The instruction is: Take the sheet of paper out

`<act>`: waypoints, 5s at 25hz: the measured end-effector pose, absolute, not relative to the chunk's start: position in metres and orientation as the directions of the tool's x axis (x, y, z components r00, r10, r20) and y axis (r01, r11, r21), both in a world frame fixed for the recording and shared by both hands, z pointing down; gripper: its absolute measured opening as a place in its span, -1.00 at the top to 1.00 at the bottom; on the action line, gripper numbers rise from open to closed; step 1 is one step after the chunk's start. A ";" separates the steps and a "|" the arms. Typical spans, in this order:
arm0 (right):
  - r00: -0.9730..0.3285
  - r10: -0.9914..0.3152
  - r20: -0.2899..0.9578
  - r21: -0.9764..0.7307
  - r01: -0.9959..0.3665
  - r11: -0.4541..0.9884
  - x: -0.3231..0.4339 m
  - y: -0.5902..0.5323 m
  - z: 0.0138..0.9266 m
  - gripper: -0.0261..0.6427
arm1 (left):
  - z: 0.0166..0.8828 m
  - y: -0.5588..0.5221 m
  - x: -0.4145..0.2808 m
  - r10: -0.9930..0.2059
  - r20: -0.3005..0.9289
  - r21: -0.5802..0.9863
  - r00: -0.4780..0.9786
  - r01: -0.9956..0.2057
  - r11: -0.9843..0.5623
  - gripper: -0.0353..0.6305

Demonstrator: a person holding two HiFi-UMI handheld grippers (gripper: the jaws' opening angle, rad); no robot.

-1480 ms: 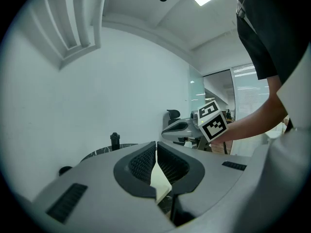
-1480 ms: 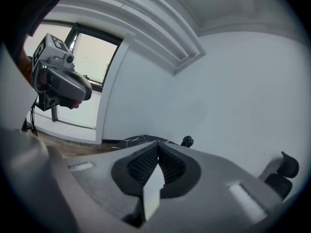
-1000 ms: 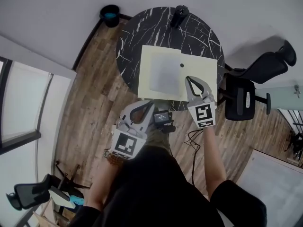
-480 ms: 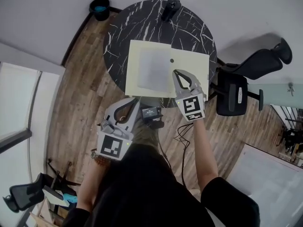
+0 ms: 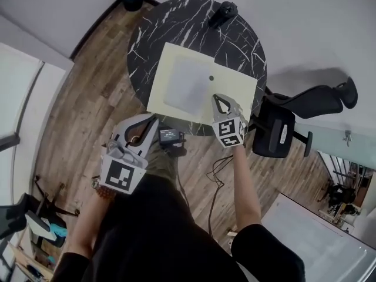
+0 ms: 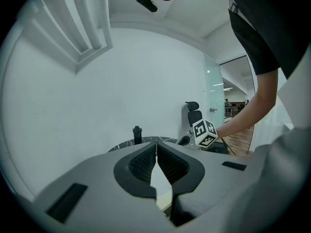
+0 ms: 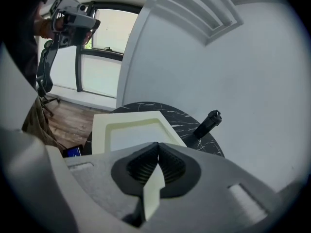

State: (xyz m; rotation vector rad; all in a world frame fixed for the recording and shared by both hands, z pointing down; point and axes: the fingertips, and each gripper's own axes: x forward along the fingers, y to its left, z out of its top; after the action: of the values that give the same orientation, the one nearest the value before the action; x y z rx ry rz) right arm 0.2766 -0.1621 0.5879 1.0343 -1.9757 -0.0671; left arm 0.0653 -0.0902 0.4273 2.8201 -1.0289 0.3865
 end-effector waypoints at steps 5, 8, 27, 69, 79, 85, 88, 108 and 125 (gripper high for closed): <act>-0.247 -0.635 0.732 0.387 -0.617 0.685 0.289 -0.170 0.623 0.92 | 0.429 -0.091 0.056 -0.627 0.284 0.000 0.725 -0.654 -0.756 0.85; -0.251 -0.612 0.750 0.365 -0.615 0.699 0.292 -0.173 0.640 0.92 | 0.433 -0.089 0.056 -0.626 0.297 0.005 0.721 -0.657 -0.754 0.85; -0.247 -0.362 0.899 0.197 -0.509 0.838 0.293 -0.168 0.737 0.72 | 0.444 -0.088 0.078 -0.610 0.320 0.037 0.725 -0.652 -0.757 0.85; -0.195 -0.352 0.915 0.081 -0.768 0.635 0.295 -0.167 0.787 0.92 | 0.466 -0.076 0.085 -0.563 0.335 0.015 0.755 -0.602 -0.798 0.85; -0.022 -0.406 0.914 0.261 -0.733 0.628 0.300 -0.161 0.771 0.93 | 0.457 -0.067 0.074 -0.566 0.314 -0.001 0.762 -0.596 -0.803 0.85; 0.008 -0.418 0.908 0.284 -0.744 0.604 0.303 -0.151 0.758 0.93 | 0.444 -0.063 0.075 -0.555 0.283 -0.011 0.782 -0.577 -0.817 0.85; 0.031 -0.424 0.905 0.303 -0.748 0.591 0.308 -0.148 0.750 0.93 | 0.440 -0.060 0.077 -0.547 0.271 -0.018 0.792 -0.564 -0.825 0.85; 0.150 -0.481 0.864 0.408 -0.769 0.492 0.351 -0.129 0.705 0.93 | 0.419 -0.045 0.075 -0.537 0.216 -0.037 0.816 -0.543 -0.839 0.84; 0.194 -0.515 0.835 0.451 -0.777 0.439 0.368 -0.119 0.678 0.93 | 0.410 -0.038 0.065 -0.547 0.189 -0.050 0.815 -0.549 -0.835 0.85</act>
State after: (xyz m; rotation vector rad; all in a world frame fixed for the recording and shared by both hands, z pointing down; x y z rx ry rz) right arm 0.3681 -0.1193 0.6775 1.2117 -1.4638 0.2675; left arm 0.0653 -0.0376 0.4096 2.9865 -0.9013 0.3074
